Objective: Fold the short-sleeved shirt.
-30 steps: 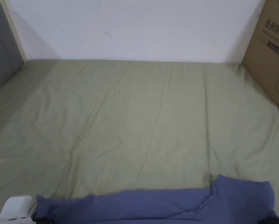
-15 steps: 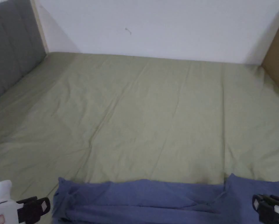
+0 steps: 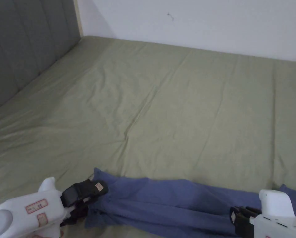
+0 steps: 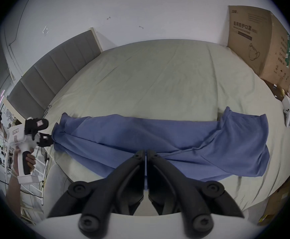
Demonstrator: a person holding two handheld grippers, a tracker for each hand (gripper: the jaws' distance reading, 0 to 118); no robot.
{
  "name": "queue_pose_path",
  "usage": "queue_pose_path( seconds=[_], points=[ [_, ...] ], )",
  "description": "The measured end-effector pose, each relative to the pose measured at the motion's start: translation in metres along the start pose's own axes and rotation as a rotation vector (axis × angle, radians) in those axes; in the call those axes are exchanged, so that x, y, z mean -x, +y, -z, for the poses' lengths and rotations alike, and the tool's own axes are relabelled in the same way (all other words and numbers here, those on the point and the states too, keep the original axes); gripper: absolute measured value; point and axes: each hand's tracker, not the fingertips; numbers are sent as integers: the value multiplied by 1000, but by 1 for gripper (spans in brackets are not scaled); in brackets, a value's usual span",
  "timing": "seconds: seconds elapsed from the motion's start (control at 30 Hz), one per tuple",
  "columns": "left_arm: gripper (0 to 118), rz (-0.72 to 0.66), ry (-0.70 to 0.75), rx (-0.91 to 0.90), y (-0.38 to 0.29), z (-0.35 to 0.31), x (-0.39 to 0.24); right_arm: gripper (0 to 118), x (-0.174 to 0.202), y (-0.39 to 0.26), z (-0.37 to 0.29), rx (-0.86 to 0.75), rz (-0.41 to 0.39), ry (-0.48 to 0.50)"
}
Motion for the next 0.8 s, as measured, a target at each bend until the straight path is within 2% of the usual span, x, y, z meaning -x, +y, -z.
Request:
queue_pose_path(
  seconds=[0.1, 0.13, 0.17, 0.2, 0.23, 0.27, 0.3, 0.33, 0.4, 0.5, 0.6, 0.73, 0.8],
  points=[
    [102, -81, -160, 5, -4, 15, 6, 2, -1, 0, 4, 19, 6, 2],
    [90, -122, -170, 30, -3, 20, 4, 2, -1, 1, 5, 26, 23, 4],
    [59, -143, -126, 59, -2, 28, 4, 2, -5, -1, 4, 28, 35, 6],
    [9, -137, -14, 80, -3, 39, 3, 2, -7, -1, 4, 30, 46, 4],
    [9, -68, 126, 85, 2, 46, 15, 2, -9, -2, 4, 31, 54, -2],
    [9, -37, 20, 79, 2, 47, 12, 2, -11, -3, 3, 33, 59, -6],
    [9, -85, -10, 68, 6, 39, 7, 2, -13, -3, 0, 33, 64, -9],
    [9, -79, 9, 71, 8, 35, 1, 3, -16, -4, -4, 28, 70, -13],
    [9, 42, 104, 67, 13, 29, -13, 2, -24, -6, -8, 24, 86, -15],
    [9, 167, 120, 42, 9, 21, -51, 2, -32, -7, -13, 19, 115, -29],
    [9, 379, 147, 21, 1, 23, -116, 2, -50, -13, -26, -2, 161, -37],
    [9, 718, 103, 94, -41, 44, -199, 2, -66, -21, -39, -20, 196, -46],
    [9, 803, 65, 147, -72, 62, -224, 2, -74, -26, -44, -22, 199, -57]
  ],
)
